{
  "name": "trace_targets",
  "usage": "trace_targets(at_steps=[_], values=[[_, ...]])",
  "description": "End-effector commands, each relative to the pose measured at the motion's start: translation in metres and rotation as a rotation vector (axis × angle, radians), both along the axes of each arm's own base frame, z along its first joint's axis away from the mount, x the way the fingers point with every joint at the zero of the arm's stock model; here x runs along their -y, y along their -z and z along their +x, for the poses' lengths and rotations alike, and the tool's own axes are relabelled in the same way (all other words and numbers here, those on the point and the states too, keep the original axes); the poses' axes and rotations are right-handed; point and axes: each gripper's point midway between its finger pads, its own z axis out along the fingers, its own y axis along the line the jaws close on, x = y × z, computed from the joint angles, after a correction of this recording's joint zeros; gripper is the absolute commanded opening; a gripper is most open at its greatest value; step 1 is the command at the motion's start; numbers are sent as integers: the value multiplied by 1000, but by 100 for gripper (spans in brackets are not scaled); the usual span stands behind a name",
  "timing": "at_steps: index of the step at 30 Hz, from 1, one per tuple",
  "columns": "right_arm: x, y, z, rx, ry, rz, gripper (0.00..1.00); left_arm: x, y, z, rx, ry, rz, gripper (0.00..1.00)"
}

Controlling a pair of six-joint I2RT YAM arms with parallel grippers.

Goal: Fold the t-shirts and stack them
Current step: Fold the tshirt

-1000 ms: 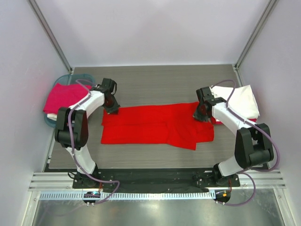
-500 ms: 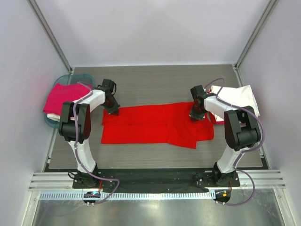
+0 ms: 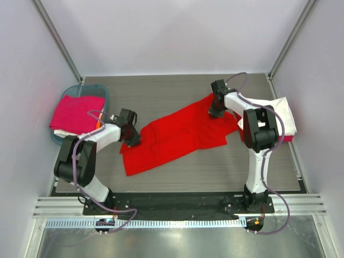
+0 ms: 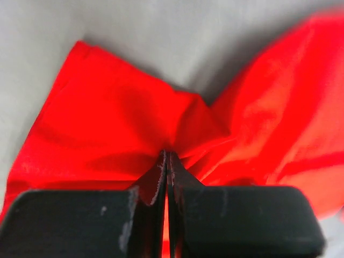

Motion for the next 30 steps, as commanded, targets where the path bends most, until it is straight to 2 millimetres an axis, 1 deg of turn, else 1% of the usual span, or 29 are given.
trace_targets(at_steps=[1,2,3,4,5,6,7,8,9,10,11,12,13,14,15,16,17,18,19,20,22,23,24,25,26,27,28,29,30], values=[[-19,16,41,31,-36,57,1,14,28,-75,-161,15,20,0],[-23,34,43,-8,-45,63,1,17,31,-88,-170,30,30,0],[-37,19,65,40,-66,102,1,30,27,-98,-156,77,29,0],[-42,22,73,42,-73,111,1,37,28,-108,-165,62,14,0],[-46,39,74,1,-79,110,1,44,28,-114,-159,72,8,0],[-55,25,95,52,-91,121,1,58,26,-127,-149,116,2,0],[-66,23,100,55,-112,158,1,64,23,-135,-134,124,-8,0],[-68,24,104,50,-116,164,1,77,20,-145,-116,128,-18,0],[-76,27,116,67,-124,177,1,82,17,-151,-103,128,-25,0],[-84,26,118,69,-143,200,1,87,11,-154,-74,127,-48,0],[-88,28,121,74,-146,209,1,97,7,-161,-58,124,-69,0],[-92,28,124,80,-151,216,1,106,1,-162,-33,134,-97,0],[-103,30,124,83,-170,230,1,114,-6,-163,-4,145,-123,0],[-112,30,124,87,-186,240,1,125,-18,-165,60,172,-148,0],[-120,28,125,96,-206,248,1,131,-27,-164,95,177,-168,0],[-129,31,122,93,-224,257,1,137,-37,-163,126,182,-189,0],[-140,29,120,98,-250,260,1,141,-48,-162,150,188,-216,0],[-146,22,120,113,-264,265,2,141,-55,-158,175,188,-219,0],[-149,23,118,111,-271,269,3,140,-60,-156,189,187,-216,0],[-154,9,121,142,-285,280,5,139,-66,-153,206,189,-212,0],[-157,-2,121,164,-306,292,13,134,-87,-146,259,213,-203,0],[-162,-25,125,211,-325,315,22,129,-94,-138,275,201,-198,1],[-162,-30,125,223,-333,319,26,126,-102,-135,289,205,-201,2],[-166,-44,128,259,-352,327,29,127,-109,-134,287,254,-220,2],[-168,-64,128,294,-367,337,34,113,-111,-117,278,197,-230,2],[-173,-74,126,311,-387,344,36,108,-114,-108,277,185,-258,2],[-174,-86,127,342,-406,344,37,109,-114,-110,236,225,-320,1],[-176,-95,125,355,-415,347,39,91,-116,-89,253,158,-332,1],[-178,-112,119,378,-433,356,40,88,-123,-79,269,154,-345,2]])
